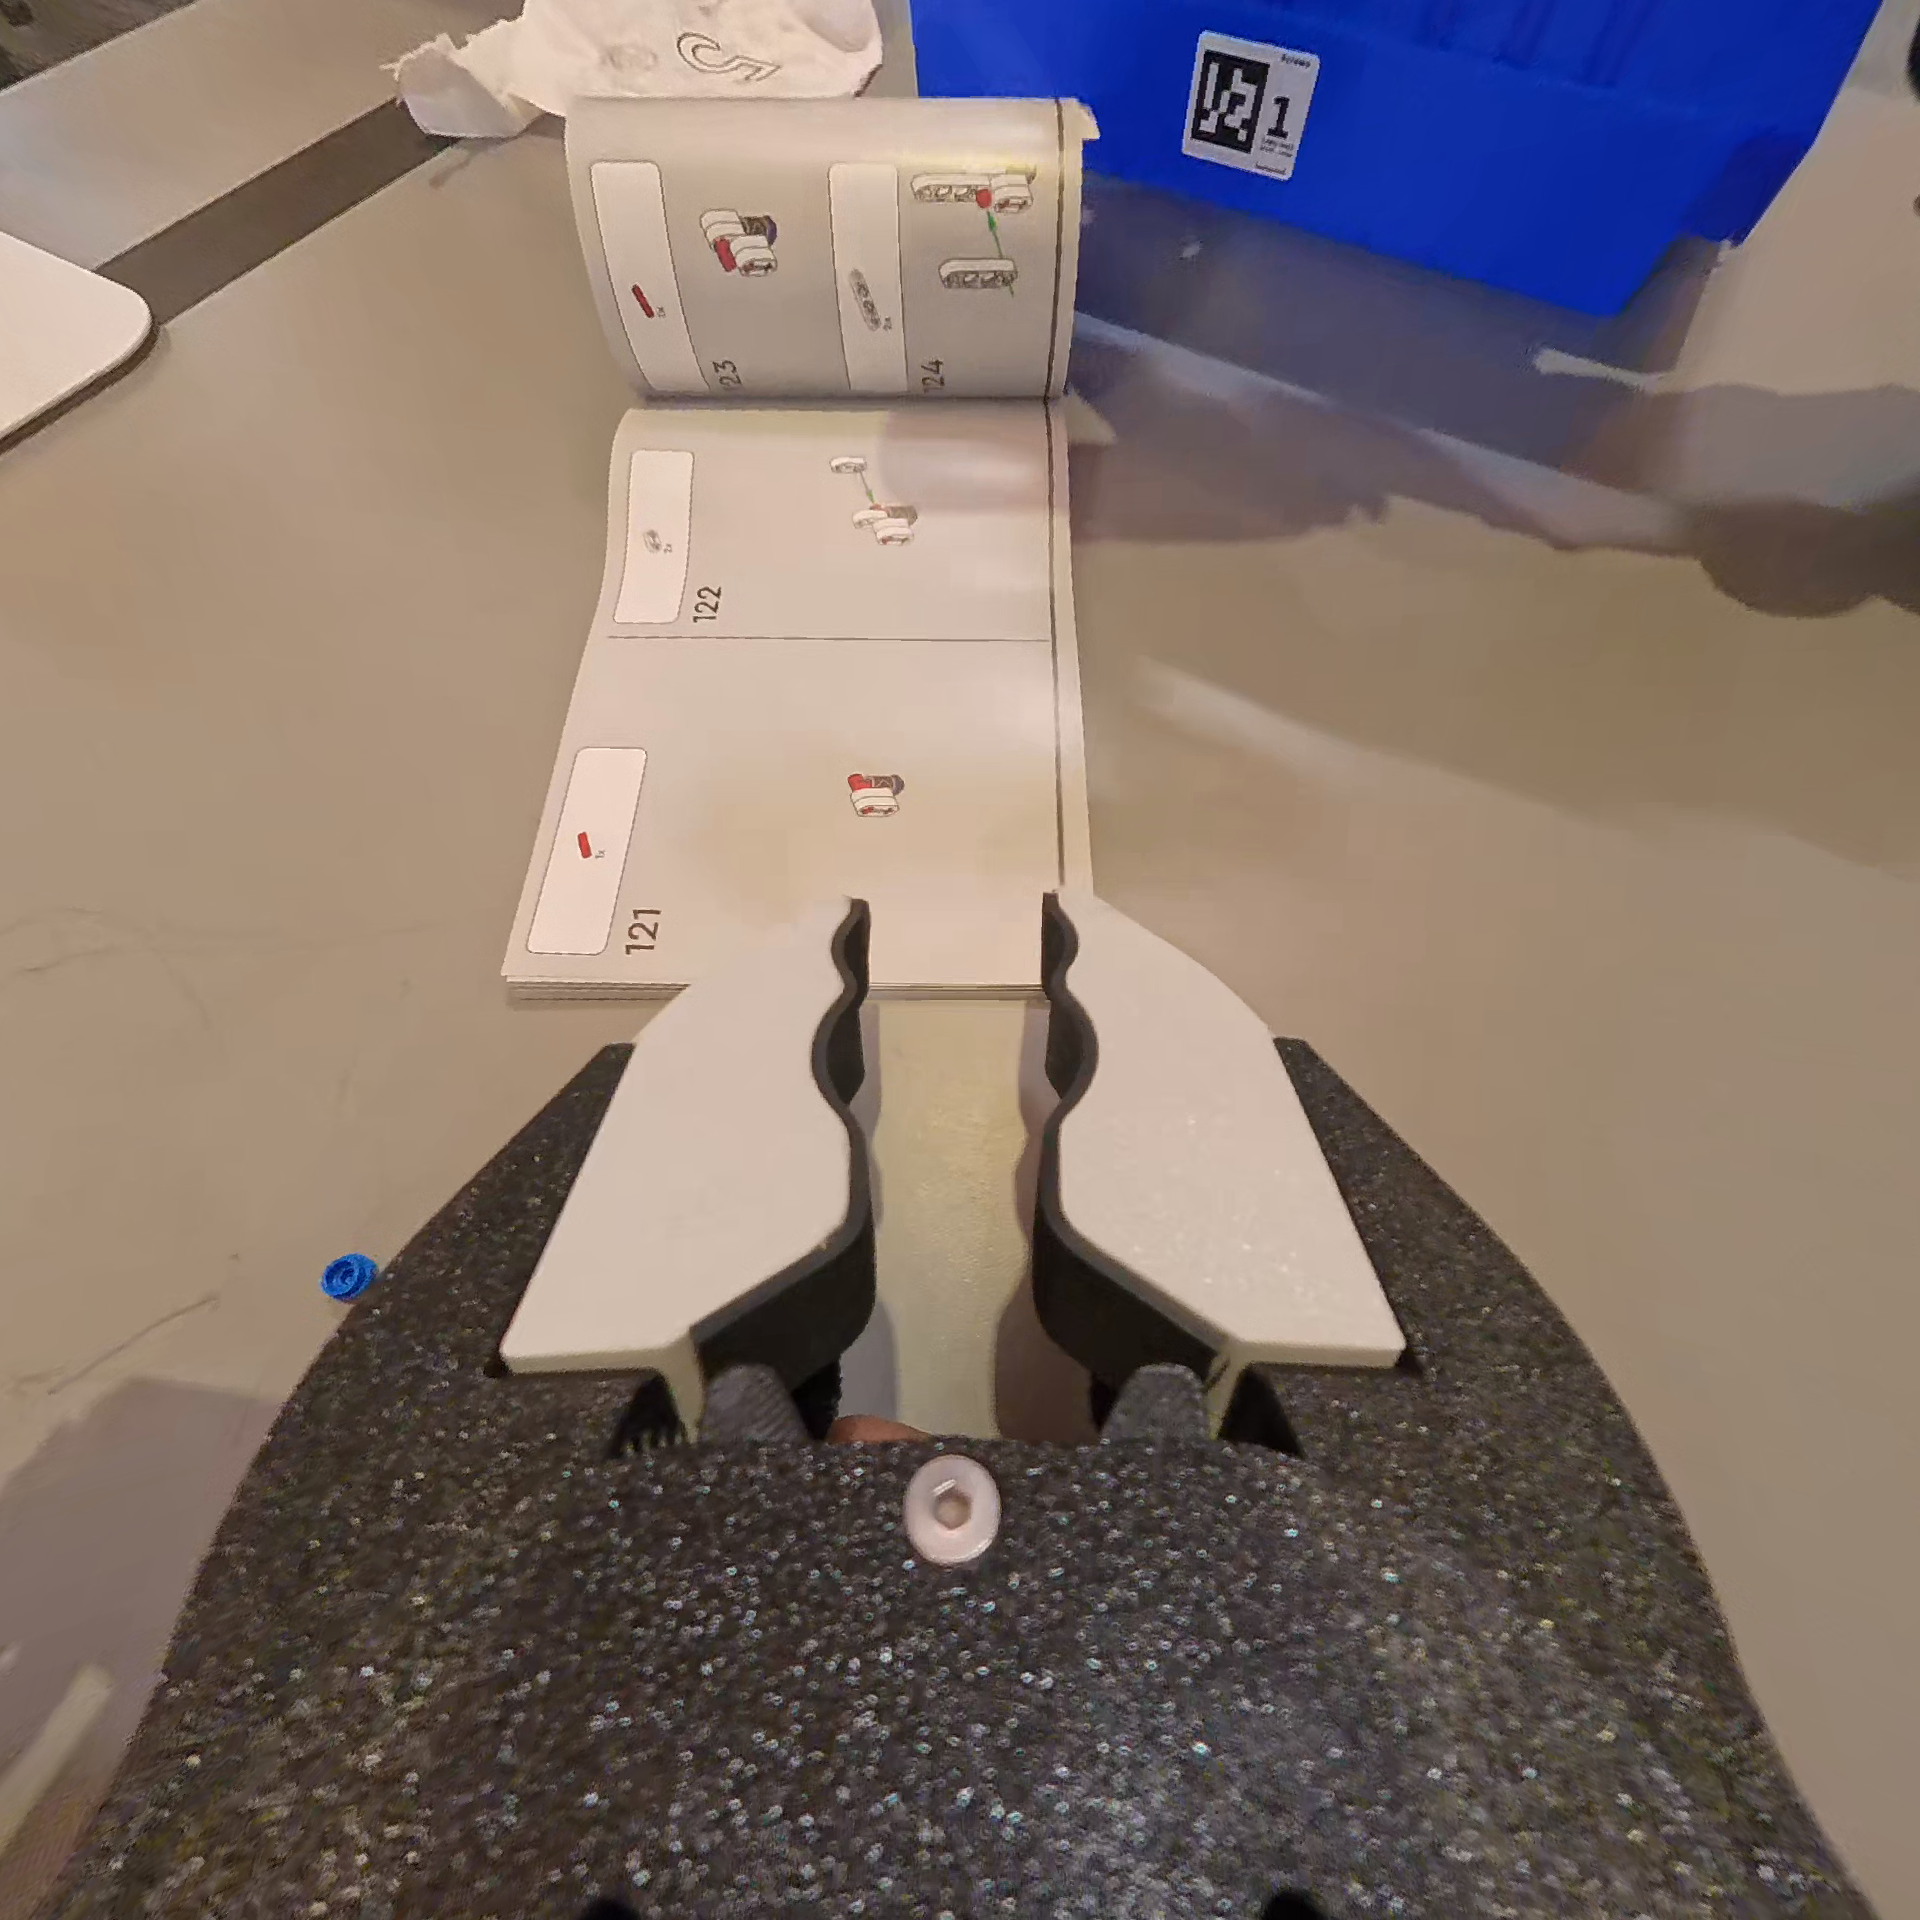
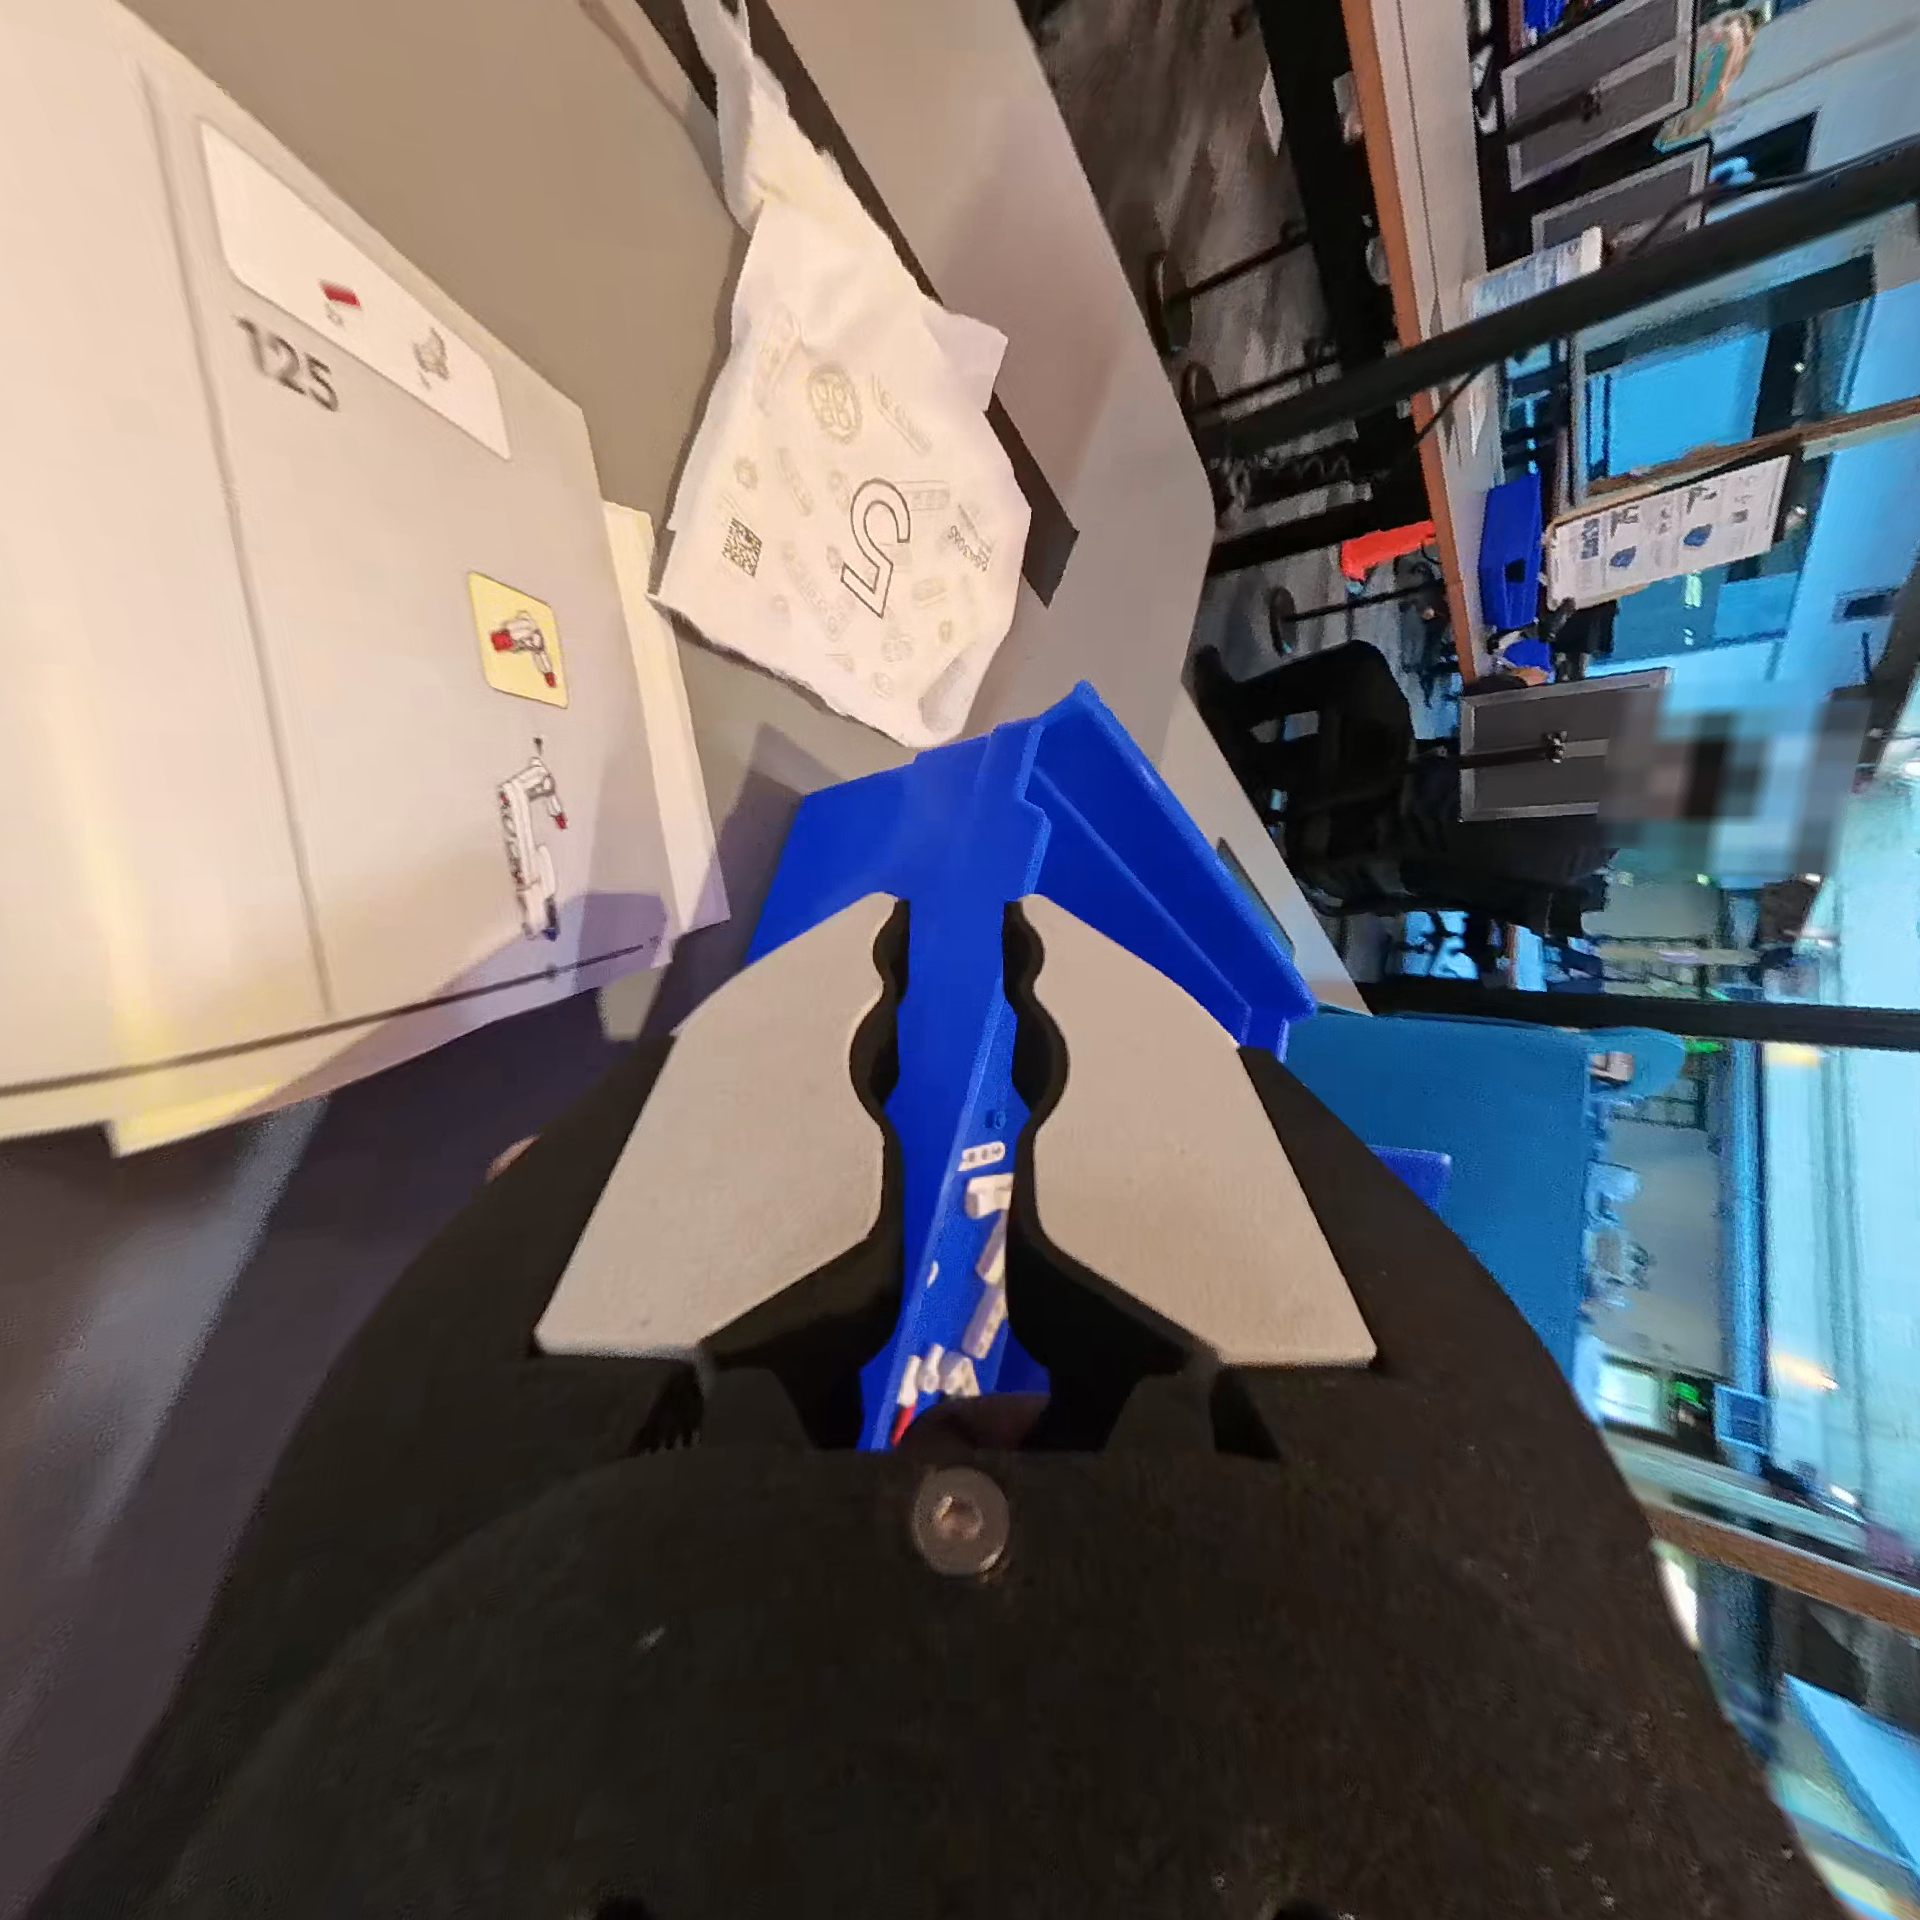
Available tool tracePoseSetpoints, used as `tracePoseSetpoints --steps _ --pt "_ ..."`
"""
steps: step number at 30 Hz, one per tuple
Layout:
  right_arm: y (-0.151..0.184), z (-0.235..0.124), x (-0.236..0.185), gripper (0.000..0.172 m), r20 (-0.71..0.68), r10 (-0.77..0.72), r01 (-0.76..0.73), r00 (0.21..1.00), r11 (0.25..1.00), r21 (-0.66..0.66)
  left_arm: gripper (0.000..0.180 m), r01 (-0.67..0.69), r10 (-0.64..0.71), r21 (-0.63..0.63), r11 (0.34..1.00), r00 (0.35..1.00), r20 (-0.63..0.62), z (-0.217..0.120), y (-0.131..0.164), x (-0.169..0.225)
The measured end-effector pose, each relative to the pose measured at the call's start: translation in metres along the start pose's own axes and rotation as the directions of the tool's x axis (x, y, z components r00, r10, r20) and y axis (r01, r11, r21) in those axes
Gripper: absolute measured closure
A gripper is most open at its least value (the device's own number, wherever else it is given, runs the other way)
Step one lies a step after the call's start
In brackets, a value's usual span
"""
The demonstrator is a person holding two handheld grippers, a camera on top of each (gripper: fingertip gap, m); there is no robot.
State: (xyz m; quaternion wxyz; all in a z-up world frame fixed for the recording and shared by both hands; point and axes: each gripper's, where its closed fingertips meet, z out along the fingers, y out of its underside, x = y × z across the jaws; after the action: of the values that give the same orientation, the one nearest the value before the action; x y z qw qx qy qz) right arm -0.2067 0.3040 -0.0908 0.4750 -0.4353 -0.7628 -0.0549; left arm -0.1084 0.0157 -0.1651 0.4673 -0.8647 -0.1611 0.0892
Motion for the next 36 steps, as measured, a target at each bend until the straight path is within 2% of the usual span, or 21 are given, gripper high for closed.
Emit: tracePoseSetpoints --steps 3,6,9,13,19,23,27,31,36 --pt "-0.015 -0.025 -0.015 0.154 0.109 0.025 -0.042 0.994 0.988 0.150 0.148 -0.003 0.003 0.000 1.000 1.000 0.002 0.001 0.000 0.000" --pt "-0.036 -0.060 -0.053 0.152 0.239 -0.054 -0.037 0.970 0.931 0.363 0.148 0.007 -0.007 -0.001 1.000 1.000 -0.004 0.003 0.001 -0.001" --pt "-0.040 -0.079 -0.089 0.152 0.286 -0.109 -0.040 0.952 0.881 0.472 0.148 0.006 -0.006 0.001 1.000 1.000 -0.008 0.005 0.001 0.000" --pt "-0.031 -0.075 -0.124 0.153 0.380 -0.107 -0.107 0.919 0.859 0.501 0.147 -0.014 0.014 0.017 1.000 1.000 0.000 0.007 -0.003 0.001" --pt "-0.017 -0.047 -0.123 0.151 0.395 0.018 -0.198 0.918 0.885 0.421 0.147 -0.030 0.030 0.051 0.998 1.000 0.005 0.008 -0.008 0.000" --pt "-0.019 -0.051 -0.124 0.149 0.392 -0.002 -0.194 0.920 0.866 0.460 0.147 -0.014 0.015 0.078 0.997 1.000 -0.009 0.006 -0.012 -0.001" --pt "-0.027 -0.067 -0.128 0.148 0.384 -0.074 -0.159 0.920 0.826 0.540 0.139 -0.001 0.006 0.153 0.988 1.000 -0.031 -0.001 -0.021 -0.001" --pt "-0.037 -0.088 -0.149 0.143 0.398 -0.218 -0.089 0.891 0.775 0.625 0.134 0.009 -0.002 0.225 0.974 1.000 -0.029 -0.010 -0.031 -0.004" --pt "-0.039 -0.106 -0.190 0.133 0.393 -0.443 0.057 0.806 0.718 0.693 0.130 -0.015 0.021 0.303 0.953 1.000 -0.016 -0.025 -0.040 -0.005"
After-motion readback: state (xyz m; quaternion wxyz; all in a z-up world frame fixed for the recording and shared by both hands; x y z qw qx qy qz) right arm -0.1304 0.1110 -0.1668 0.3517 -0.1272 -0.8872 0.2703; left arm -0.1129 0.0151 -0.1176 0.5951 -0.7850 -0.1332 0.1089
